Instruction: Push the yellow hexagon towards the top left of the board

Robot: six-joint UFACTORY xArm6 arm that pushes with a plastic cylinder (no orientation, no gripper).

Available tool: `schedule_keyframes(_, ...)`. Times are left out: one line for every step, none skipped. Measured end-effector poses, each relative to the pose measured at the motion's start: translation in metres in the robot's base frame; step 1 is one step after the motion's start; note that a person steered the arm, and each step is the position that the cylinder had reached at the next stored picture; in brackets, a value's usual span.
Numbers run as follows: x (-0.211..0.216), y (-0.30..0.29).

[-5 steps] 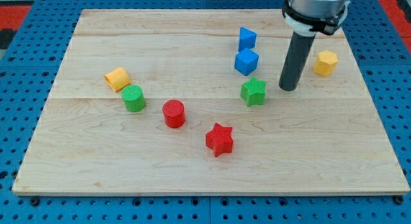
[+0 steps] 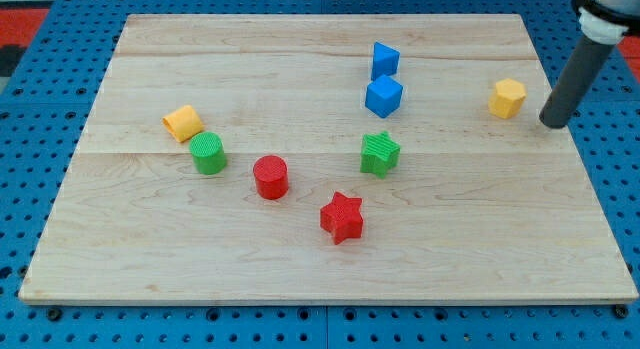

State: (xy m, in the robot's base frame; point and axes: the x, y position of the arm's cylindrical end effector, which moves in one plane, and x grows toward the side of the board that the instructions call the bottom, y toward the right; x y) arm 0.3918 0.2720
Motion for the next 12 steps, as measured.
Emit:
schedule_keyframes(-0.021,-0.049)
schedule_keyframes(-0.045,-0.082)
schedule_keyframes(-0.066,-0.054)
schedule_keyframes(-0.088,-0.097)
schedule_keyframes(-0.087,-0.116)
schedule_keyframes(-0.087,-0.131)
schedule_keyframes(-0.087,-0.192)
schedule_keyframes(-0.087,-0.23)
schedule_keyframes(-0.077,-0.228)
schedule_keyframes(-0.055,-0.222)
schedule_keyframes(-0.033,-0.244)
schedule_keyframes(-0.025,-0.286)
